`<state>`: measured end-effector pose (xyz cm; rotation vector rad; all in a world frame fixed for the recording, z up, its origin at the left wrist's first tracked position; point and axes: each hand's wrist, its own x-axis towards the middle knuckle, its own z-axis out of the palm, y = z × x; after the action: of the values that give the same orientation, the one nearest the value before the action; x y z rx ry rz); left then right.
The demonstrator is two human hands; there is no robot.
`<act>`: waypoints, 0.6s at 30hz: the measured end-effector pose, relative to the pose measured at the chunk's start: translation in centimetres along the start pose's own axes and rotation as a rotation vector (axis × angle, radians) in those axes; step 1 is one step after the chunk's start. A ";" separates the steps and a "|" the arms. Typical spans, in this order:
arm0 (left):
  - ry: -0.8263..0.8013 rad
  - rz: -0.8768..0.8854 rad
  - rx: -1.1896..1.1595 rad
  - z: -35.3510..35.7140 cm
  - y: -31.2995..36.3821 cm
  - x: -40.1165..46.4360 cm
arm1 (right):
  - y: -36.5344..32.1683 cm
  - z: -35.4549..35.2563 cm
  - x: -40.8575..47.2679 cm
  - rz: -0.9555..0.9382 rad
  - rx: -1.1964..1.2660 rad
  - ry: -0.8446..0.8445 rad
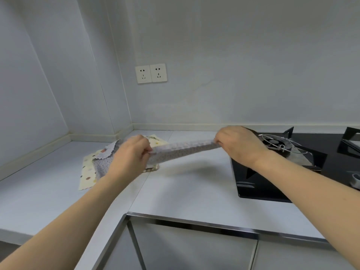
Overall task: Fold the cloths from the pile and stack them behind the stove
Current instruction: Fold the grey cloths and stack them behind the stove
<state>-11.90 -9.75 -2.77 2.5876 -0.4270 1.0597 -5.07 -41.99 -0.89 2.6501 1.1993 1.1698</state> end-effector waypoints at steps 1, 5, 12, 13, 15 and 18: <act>-0.079 0.150 0.083 0.5 -0.3 -1.3 | -0.4 0.9 -1.1 -0.040 0.001 -0.056; -0.551 0.272 0.123 2.4 -0.4 -7.6 | -3.6 3.0 -6.4 -0.111 0.134 -0.663; -0.450 -0.217 -0.313 2.7 2.3 -6.1 | -5.3 2.3 -4.7 0.360 0.333 -0.487; -0.404 -0.284 -0.343 3.7 2.9 -5.4 | -6.2 2.7 -3.8 0.424 0.390 -0.433; -0.346 -0.281 -0.324 5.7 3.7 -4.4 | -8.1 4.2 -2.6 0.489 0.489 -0.387; -0.434 -0.194 -0.246 8.6 3.3 -4.7 | -10.0 6.7 -3.0 0.588 0.483 -0.509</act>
<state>-11.02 -15.40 -11.34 2.5586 -0.3668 0.3512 -8.56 -35.00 -10.48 3.4861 0.6887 0.1403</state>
